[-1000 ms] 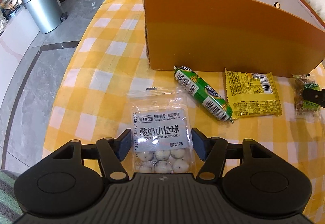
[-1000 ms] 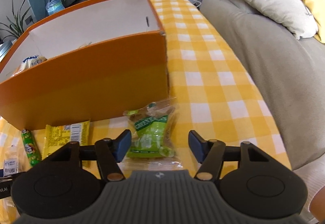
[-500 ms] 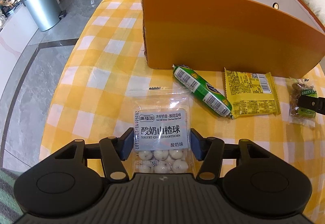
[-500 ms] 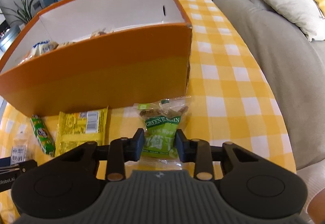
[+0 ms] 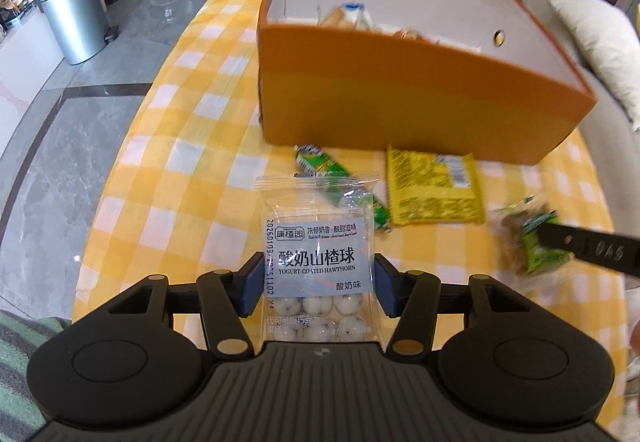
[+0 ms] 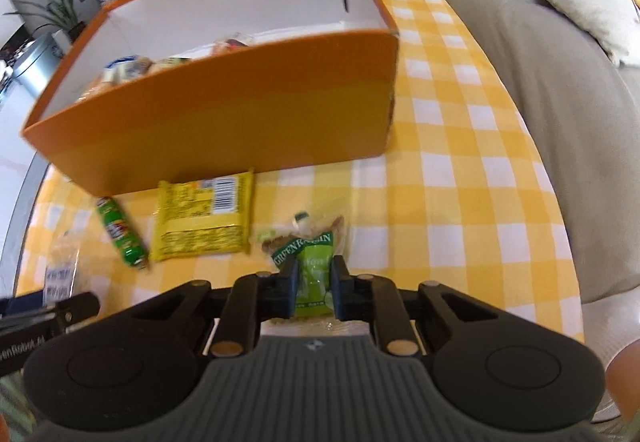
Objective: Organize snacks
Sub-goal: 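Lift both bags and carry them over the box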
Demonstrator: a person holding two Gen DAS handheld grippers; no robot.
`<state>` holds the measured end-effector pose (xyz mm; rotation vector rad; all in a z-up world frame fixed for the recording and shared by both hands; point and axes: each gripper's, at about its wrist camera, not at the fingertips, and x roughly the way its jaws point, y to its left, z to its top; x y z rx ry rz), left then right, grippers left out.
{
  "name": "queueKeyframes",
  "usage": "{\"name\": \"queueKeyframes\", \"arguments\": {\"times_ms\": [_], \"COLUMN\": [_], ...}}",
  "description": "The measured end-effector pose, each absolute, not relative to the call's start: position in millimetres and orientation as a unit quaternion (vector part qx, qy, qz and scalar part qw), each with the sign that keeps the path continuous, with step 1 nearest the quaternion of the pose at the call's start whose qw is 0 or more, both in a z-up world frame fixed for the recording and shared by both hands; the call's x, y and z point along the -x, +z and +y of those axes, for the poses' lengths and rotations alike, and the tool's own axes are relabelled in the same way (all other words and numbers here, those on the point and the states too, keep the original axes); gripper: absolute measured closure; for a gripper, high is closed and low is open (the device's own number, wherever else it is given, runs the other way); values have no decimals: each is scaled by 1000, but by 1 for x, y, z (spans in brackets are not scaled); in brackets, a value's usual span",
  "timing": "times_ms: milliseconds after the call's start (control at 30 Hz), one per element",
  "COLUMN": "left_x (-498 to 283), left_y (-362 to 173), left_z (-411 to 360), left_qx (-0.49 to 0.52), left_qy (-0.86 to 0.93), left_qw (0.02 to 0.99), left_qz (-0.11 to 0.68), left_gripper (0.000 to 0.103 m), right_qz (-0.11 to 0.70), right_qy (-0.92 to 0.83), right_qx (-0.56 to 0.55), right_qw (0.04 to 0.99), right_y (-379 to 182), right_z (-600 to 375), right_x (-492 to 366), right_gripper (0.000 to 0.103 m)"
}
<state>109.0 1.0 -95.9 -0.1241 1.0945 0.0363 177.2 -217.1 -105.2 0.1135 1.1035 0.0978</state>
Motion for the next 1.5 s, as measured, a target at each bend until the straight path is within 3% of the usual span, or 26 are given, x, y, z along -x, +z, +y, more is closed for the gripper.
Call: {"name": "queueKeyframes", "arguments": {"times_ms": [667,1500], "left_x": [-112,-219], "left_y": [-19,1], "left_z": [-22,-42], "left_qx": [40,-55], "left_qy": [-31,-40], "left_qw": [900,915], "left_qz": [433,397], "left_gripper": [40,40], "right_qz": [428,381], "right_qy": [86,89], "right_qx": [-49,-41], "right_qw": [898,919], "right_y": [-20,2], "right_z": [-219,-198], "right_x": [-140,-236], "right_gripper": [91,92]}}
